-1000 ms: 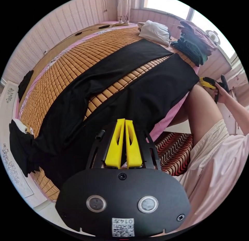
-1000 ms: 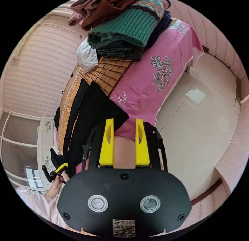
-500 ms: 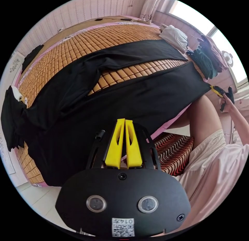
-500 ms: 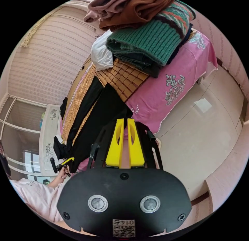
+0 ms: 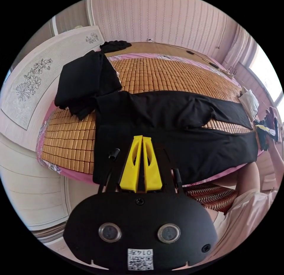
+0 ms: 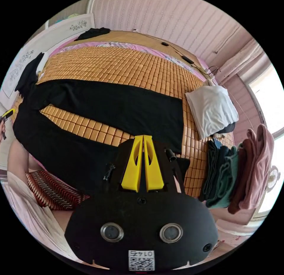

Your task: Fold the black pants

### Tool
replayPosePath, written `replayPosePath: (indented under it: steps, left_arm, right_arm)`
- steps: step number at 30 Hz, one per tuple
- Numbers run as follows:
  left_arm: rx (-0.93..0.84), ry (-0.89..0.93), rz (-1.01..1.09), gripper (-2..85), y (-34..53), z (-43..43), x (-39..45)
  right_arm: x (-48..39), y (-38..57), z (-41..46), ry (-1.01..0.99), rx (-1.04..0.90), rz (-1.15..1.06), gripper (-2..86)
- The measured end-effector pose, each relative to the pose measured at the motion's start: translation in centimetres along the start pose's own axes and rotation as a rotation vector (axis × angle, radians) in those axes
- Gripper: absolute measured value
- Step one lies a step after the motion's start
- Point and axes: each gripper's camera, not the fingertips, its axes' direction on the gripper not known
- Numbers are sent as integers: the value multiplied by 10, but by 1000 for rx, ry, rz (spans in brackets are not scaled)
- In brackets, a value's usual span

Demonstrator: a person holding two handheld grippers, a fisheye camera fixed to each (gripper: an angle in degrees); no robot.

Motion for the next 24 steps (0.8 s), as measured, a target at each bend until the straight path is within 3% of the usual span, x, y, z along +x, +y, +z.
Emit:
replayPosePath:
  steps: [3,7,10,16,20,24]
  left_arm:
    - [0,-38,6,-7,-33,13,-21]
    - [-65,-26,-17,-8,-70,48,-42]
    - [-167,-76,-32,-9,-81,76,-54]
    - [-138,-37,-22,-9,-78,76,-86]
    - [-159,-8,-42,-8,-77,76,-109]
    - [-159,-23,-10,-8,-74,75,-120]
  right_arm:
    - [-21,-58,37,41,-56,-21,-4]
    - [-7,-97,85,-74,-175,121,-6]
    - [2,-104,90,-149,-115,157,-8]
    - [2,-106,95,-208,-87,50,-9]
    - [22,-99,96,-23,-68,231,-5]
    - [48,-87,103,-170,-65,328,-5]
